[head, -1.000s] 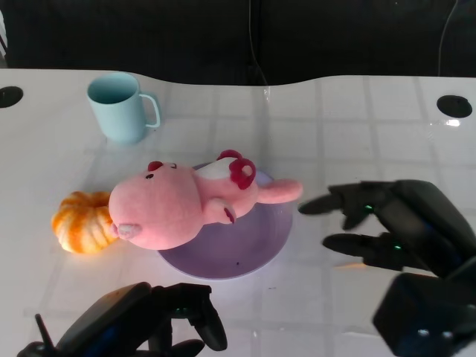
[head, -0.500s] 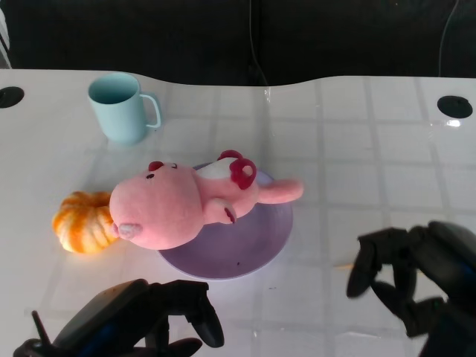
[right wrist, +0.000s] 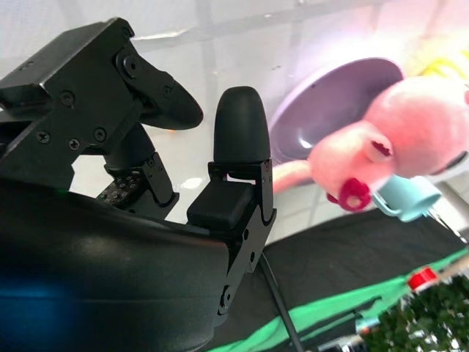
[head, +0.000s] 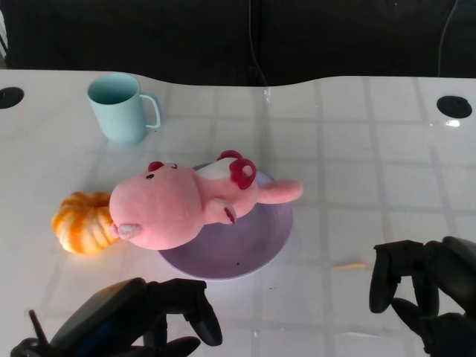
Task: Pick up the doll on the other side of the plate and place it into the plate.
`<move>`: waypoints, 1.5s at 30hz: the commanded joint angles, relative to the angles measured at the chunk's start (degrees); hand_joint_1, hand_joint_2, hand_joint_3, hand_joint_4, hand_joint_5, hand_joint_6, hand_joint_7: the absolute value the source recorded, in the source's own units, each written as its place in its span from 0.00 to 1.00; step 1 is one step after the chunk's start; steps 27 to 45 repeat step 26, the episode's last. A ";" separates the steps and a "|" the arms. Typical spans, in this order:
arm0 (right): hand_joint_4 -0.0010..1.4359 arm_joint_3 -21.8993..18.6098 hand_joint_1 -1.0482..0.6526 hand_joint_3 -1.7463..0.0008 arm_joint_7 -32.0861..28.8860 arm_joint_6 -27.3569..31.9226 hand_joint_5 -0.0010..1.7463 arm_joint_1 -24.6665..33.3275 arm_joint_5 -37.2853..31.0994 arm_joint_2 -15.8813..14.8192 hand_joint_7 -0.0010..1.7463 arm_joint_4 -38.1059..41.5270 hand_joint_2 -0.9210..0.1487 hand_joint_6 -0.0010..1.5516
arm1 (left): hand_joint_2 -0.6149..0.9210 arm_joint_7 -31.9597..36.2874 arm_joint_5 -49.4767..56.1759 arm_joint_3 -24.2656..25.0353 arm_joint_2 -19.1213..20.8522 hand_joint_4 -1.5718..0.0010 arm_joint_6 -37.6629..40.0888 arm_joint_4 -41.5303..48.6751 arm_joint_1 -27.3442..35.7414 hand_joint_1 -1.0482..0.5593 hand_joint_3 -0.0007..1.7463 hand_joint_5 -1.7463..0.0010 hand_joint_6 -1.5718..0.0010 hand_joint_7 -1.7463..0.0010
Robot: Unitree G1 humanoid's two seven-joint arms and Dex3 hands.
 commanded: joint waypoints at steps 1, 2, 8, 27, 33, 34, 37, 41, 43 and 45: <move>0.55 0.62 0.59 0.35 1.13 0.90 0.98 -1.14 -1.19 -1.59 0.79 1.47 0.46 0.51 | 0.95 0.28 0.04 0.64 0.93 0.55 -0.62 0.24 0.40 0.56 0.32 0.00 0.57 0.36; 0.56 1.00 0.59 0.35 1.53 1.59 0.98 -1.46 -1.62 -1.65 0.79 1.63 0.46 0.51 | 0.95 0.22 -0.07 0.71 0.94 0.55 -0.57 0.24 0.44 0.56 0.32 0.00 0.57 0.36; 0.57 2.54 0.58 0.36 1.98 3.10 0.96 -2.59 -3.32 -1.44 0.77 2.24 0.46 0.52 | 0.96 -0.26 -0.69 1.45 1.56 0.56 -0.47 0.24 0.49 0.56 0.32 0.01 0.57 0.36; 0.55 4.03 0.58 0.41 3.56 5.58 0.94 -3.21 -5.39 -1.78 0.70 0.75 0.40 0.53 | 0.99 -0.43 -1.79 2.34 2.81 0.58 -1.44 0.28 0.64 0.56 0.27 0.00 0.58 0.36; 0.55 4.03 0.58 0.41 3.56 5.58 0.94 -3.21 -5.39 -1.78 0.70 0.75 0.40 0.53 | 0.99 -0.43 -1.79 2.34 2.81 0.58 -1.44 0.28 0.64 0.56 0.27 0.00 0.58 0.36; 0.55 4.03 0.58 0.41 3.56 5.58 0.94 -3.21 -5.39 -1.78 0.70 0.75 0.40 0.53 | 0.99 -0.43 -1.79 2.34 2.81 0.58 -1.44 0.28 0.64 0.56 0.27 0.00 0.58 0.36; 0.55 4.03 0.58 0.41 3.56 5.58 0.94 -3.21 -5.39 -1.78 0.70 0.75 0.40 0.53 | 0.99 -0.43 -1.79 2.34 2.81 0.58 -1.44 0.28 0.64 0.56 0.27 0.00 0.58 0.36; 0.55 4.03 0.58 0.41 3.56 5.58 0.94 -3.21 -5.39 -1.78 0.70 0.75 0.40 0.53 | 0.99 -0.43 -1.79 2.34 2.81 0.58 -1.44 0.28 0.64 0.56 0.27 0.00 0.58 0.36; 0.55 4.03 0.58 0.41 3.56 5.58 0.94 -3.21 -5.39 -1.78 0.70 0.75 0.40 0.53 | 0.99 -0.43 -1.79 2.34 2.81 0.58 -1.44 0.28 0.64 0.56 0.27 0.00 0.58 0.36; 0.55 4.03 0.58 0.41 3.56 5.58 0.94 -3.21 -5.39 -1.78 0.70 0.75 0.40 0.53 | 0.99 -0.43 -1.79 2.34 2.81 0.58 -1.44 0.28 0.64 0.56 0.27 0.00 0.58 0.36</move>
